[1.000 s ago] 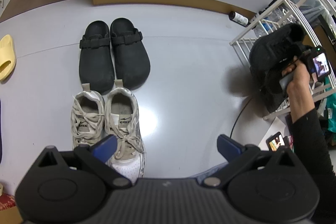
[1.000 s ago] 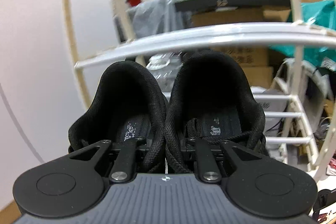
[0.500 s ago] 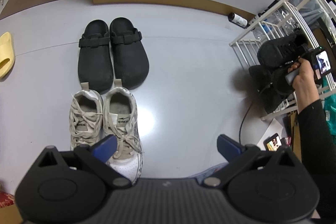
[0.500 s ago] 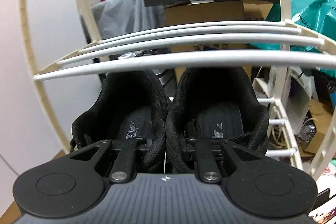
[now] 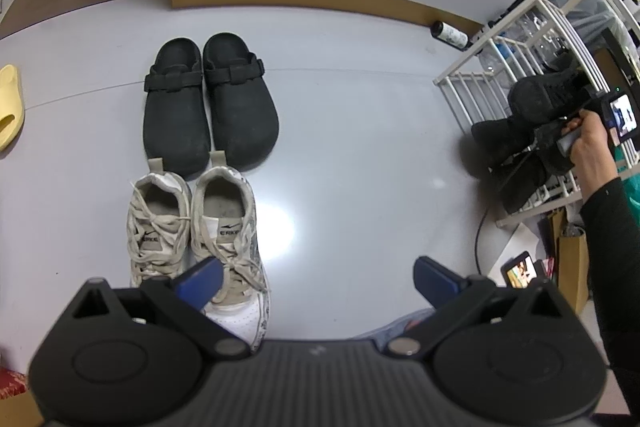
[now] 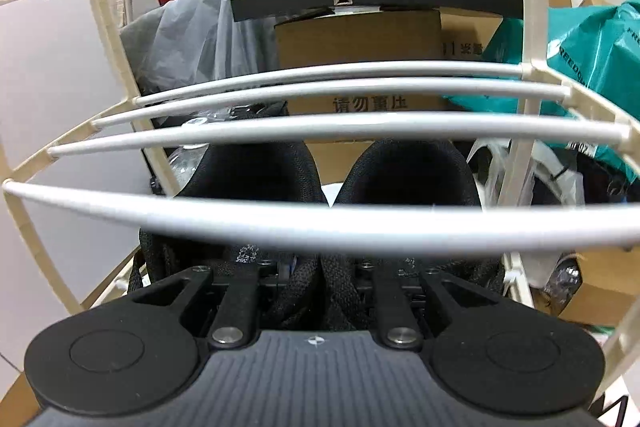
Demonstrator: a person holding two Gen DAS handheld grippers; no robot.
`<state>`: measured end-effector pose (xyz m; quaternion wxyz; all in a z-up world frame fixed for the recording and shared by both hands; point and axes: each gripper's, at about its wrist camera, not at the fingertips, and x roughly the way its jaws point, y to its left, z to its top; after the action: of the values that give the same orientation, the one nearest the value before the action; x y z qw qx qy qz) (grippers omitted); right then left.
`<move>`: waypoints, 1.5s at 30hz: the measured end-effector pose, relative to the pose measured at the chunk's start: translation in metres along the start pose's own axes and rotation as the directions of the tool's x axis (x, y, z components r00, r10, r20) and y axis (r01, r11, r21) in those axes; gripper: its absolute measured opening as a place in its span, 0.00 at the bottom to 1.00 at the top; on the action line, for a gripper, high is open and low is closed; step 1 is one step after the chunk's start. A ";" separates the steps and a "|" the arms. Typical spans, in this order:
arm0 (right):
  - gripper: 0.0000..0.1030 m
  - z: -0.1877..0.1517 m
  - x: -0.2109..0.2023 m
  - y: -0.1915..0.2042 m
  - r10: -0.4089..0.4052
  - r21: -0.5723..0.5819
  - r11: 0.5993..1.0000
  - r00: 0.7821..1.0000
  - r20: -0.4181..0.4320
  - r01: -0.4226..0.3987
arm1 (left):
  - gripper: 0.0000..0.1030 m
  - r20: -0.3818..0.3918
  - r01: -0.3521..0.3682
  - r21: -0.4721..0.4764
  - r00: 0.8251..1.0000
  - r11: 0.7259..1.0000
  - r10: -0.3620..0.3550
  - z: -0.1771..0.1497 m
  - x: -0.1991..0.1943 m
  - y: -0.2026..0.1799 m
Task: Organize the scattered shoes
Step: 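Push the sneakers into the rack shelf with the right tool, then open the right tool and withdraw it from the rack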
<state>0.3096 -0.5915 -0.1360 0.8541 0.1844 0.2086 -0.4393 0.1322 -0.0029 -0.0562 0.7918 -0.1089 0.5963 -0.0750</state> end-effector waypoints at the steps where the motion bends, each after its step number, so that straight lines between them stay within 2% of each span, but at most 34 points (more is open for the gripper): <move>1: 0.18 0.003 0.002 -0.002 -0.011 0.002 1.000 1.000 0.001 0.011 | 0.99 0.000 -0.001 -0.001 1.000 1.000 0.001 0.000 0.000 0.000; 3: 0.19 0.009 0.008 -0.005 -0.031 0.013 0.999 1.000 -0.002 0.031 | 0.99 0.000 -0.004 -0.005 1.000 1.000 0.004 0.000 0.000 0.001; 5: 0.27 0.014 0.018 -0.009 -0.064 0.038 0.997 0.998 -0.019 0.065 | 0.99 -0.002 -0.003 -0.003 1.000 1.000 0.003 0.001 0.001 0.000; 7: 0.31 0.016 0.026 -0.010 -0.086 0.019 0.996 0.996 -0.035 0.086 | 0.99 -0.004 0.000 0.003 1.000 1.000 0.001 0.001 0.002 -0.001; 12: 0.60 0.014 0.023 -0.012 -0.070 0.012 0.997 0.997 -0.021 0.070 | 0.99 -0.010 -0.004 0.006 1.000 1.000 0.004 0.001 0.005 -0.003; 14: 0.78 0.013 0.020 -0.008 -0.048 0.010 0.999 0.999 -0.014 0.048 | 0.99 -0.011 -0.009 0.009 1.000 1.000 0.009 0.001 0.005 -0.004; 17: 0.89 0.013 0.019 -0.002 -0.014 -0.003 1.000 1.000 0.004 0.014 | 0.99 -0.013 -0.007 0.010 1.000 1.000 0.007 0.000 0.006 -0.006; 20: 0.92 0.010 0.013 0.005 0.023 -0.041 0.999 0.999 0.026 -0.022 | 0.99 -0.013 -0.007 0.015 1.000 1.000 0.007 0.000 0.006 -0.007; 22: 0.92 0.010 0.012 0.008 0.061 -0.055 0.997 0.998 0.008 -0.061 | 0.99 -0.014 -0.009 0.015 1.000 1.000 0.009 0.000 0.007 -0.008; 25: 0.89 0.010 0.016 0.011 0.121 -0.087 0.989 0.992 -0.022 -0.122 | 0.99 -0.020 -0.010 0.019 1.000 1.000 0.010 -0.001 0.009 -0.009; 27: 0.88 0.009 0.014 0.012 0.120 -0.104 0.987 0.993 -0.009 -0.120 | 0.99 -0.022 -0.008 0.023 1.000 1.000 0.009 -0.001 0.009 -0.011; 29: 0.87 0.006 0.004 0.013 0.088 -0.106 0.991 0.996 0.029 -0.084 | 0.99 -0.021 -0.008 0.020 1.000 1.000 0.008 -0.002 0.008 -0.011; 35: 0.94 -0.012 -0.052 0.026 0.122 -0.117 0.988 0.982 0.141 -0.106 | 0.99 -0.014 -0.005 0.018 1.000 1.000 0.006 -0.001 0.007 -0.011; 40: 0.94 -0.042 -0.090 0.021 0.194 -0.127 0.976 0.969 0.152 -0.176 | 0.99 -0.015 -0.002 0.025 1.000 1.000 0.002 -0.002 0.006 -0.012; 45: 0.94 -0.073 -0.116 0.025 0.289 -0.206 0.943 0.950 0.120 -0.261 | 0.99 -0.005 -0.012 0.027 1.000 1.000 0.012 -0.002 0.002 -0.012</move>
<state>0.2546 -0.4631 -0.1339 0.9339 0.0972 0.1572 -0.3061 0.1306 -0.0150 -0.0556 0.7919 -0.0945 0.5981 -0.0787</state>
